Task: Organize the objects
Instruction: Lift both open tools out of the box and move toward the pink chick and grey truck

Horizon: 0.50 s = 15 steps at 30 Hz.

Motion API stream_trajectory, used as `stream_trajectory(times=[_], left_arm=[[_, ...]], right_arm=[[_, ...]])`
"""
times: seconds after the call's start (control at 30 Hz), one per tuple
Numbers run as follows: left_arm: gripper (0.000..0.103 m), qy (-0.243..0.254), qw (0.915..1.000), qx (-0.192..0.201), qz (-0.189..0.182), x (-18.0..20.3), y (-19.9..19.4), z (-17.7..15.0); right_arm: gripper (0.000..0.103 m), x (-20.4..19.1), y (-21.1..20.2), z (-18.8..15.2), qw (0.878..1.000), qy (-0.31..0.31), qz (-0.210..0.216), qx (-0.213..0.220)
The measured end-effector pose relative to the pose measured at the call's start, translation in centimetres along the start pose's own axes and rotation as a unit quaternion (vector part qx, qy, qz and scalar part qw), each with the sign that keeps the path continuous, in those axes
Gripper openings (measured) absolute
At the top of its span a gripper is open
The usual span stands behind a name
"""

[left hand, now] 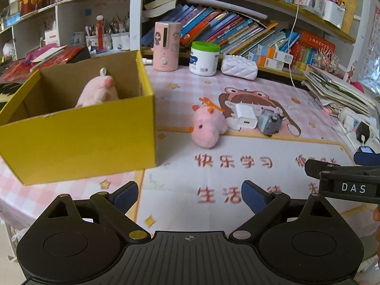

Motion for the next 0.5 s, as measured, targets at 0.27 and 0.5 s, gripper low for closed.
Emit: stream_trajectory(times=[0.27, 0.5], left_arm=[[0.095, 0.002, 0.9998, 0.018, 0.012, 2.1, 1.1, 3.0], [0.093, -0.003, 0.9993, 0.022, 0.029, 3.6, 2.9, 5.2]], right_arm=[[0.103, 2.4, 2.0, 3.3, 1.0, -0.004, 0.017, 0.013], [0.101, 4.3, 3.8, 5.5, 0.999, -0.006, 0.035, 0.02]])
Point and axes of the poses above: each gripper's, at about its wrist camera, not at the fingertips, and y roughly the way its jaws point, x to its right, z to its top, the point moved 4 cm from there along y, roughly the way its jaws point, and after that the axes turned 13 degrees about -x, right-handed, at the moved point
